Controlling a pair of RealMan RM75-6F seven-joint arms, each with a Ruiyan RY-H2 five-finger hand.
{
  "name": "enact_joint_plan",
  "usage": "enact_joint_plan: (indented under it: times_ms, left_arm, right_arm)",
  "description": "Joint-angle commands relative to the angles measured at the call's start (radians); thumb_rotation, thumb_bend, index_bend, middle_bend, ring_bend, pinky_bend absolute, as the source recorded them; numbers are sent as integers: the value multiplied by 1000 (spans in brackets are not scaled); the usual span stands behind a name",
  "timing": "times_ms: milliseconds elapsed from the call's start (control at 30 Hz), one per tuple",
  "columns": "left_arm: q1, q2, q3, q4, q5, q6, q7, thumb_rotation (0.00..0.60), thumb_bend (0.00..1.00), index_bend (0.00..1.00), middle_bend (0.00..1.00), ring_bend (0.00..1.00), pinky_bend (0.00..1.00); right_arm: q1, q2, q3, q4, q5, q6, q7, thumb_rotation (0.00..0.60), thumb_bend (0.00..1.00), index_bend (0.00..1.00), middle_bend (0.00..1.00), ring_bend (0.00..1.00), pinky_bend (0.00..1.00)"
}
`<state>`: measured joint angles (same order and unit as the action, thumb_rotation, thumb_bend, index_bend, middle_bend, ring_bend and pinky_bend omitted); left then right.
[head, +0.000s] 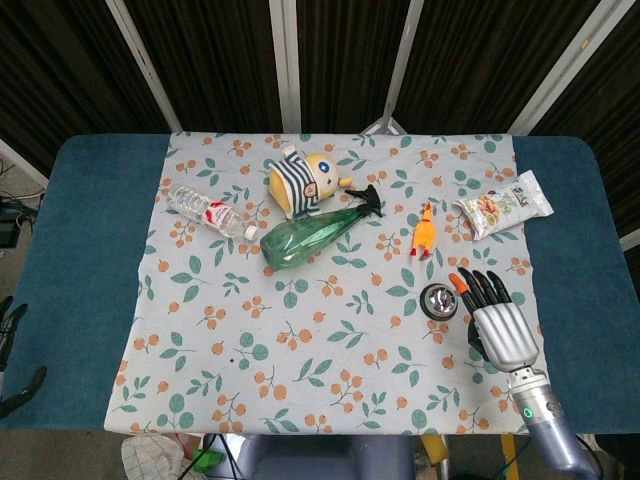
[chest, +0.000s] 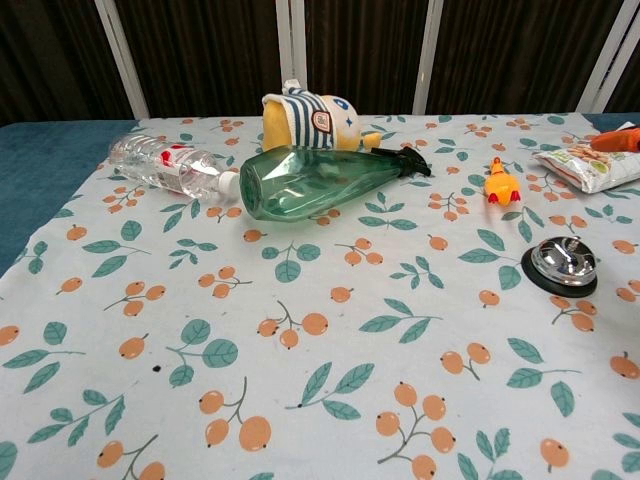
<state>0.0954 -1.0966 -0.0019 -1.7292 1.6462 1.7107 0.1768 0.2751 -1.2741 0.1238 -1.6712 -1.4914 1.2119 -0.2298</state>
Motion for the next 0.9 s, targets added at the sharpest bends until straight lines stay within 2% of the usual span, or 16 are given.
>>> enact_joint_plan:
  times_ms: [33,233,533,900]
  left_arm:
    - [2,0,0,-1,-1,3,0,600,404,51,0,29,165]
    - [5,1,-5,-1,-10,8,0,600,404,51,0,29,165]
    - [-7,-11,-12,-4,-20,-14,26,600,405,51,0,29,165]
    - [-11,-19,-13,-8,-29,-24,53,600,405,53,0,29,165]
  right_arm:
    - [50,-45,19,54,59,-75,16,600,1000,7,0,0,0]
    - [95,-118,17,168,115,-147,38,600,1000,6,0,0,0]
    - [124,-190,-1,289,135,-188,104,600,1000,7,0,0,0]
    - [147,-245,-33,373,138,-227,133,600,1000,7,0,0,0]
